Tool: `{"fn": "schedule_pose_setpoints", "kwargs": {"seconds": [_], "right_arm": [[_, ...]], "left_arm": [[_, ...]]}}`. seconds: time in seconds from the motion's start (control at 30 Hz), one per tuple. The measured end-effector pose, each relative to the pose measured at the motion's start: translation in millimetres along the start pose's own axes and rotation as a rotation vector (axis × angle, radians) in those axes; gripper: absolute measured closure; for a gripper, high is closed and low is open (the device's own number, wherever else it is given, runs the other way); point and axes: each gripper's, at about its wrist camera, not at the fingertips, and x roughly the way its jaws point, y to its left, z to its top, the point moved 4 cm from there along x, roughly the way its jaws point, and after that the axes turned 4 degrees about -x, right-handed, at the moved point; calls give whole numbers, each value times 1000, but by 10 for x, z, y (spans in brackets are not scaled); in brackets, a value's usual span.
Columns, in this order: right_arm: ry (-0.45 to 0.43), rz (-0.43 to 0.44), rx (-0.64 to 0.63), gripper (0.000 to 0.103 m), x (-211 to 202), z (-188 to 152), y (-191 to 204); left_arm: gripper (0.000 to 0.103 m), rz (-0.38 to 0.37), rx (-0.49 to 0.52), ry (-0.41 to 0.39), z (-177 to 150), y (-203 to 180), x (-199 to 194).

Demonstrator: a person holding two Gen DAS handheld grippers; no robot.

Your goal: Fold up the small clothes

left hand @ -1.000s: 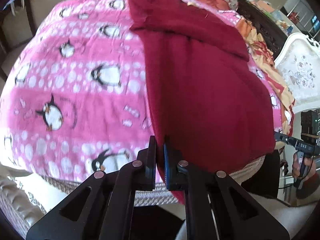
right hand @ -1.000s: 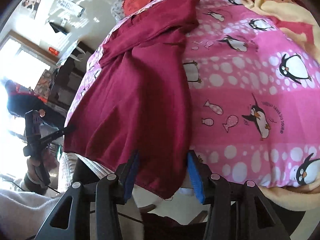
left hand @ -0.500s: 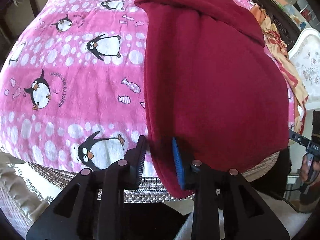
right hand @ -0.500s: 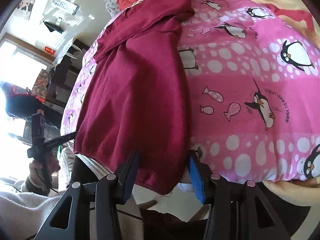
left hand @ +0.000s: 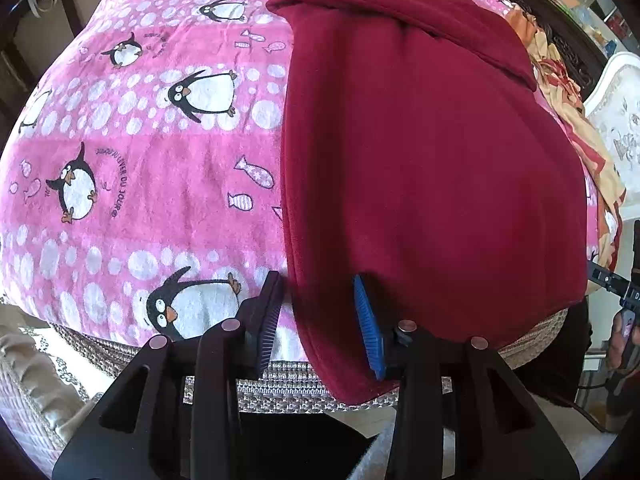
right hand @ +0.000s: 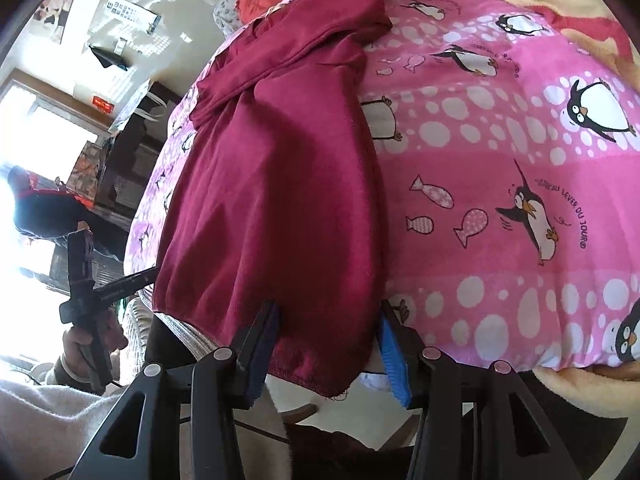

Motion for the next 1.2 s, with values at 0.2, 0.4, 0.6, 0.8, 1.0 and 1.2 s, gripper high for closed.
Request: {"fn": "schedule_pose_setpoints", "kwargs": {"seconds": [0.2,0.4,0.6,0.8,1.0,1.2], "right_arm": [[-4,-2,-102,84,-29,20,166],[-58,81,-90,94,-145,165,235],[-144,197,-56,94,-326,421,292],[-163,215,-79,94,-373,620,353],[-220,239,-72,94,-483,763,369],[-277,255,-59,94,-589,858,369]], "left_arm": [[56,-5,20,1,5,-44,27],[86,-19,85,5,72,-108,17],[96,-82,95,9,217,-103,-55],[96,-116,54,-45,448,2,-218],[96,-130,39,-92,662,30,-291],[96,-148,36,-172,803,-6,-481]]}}
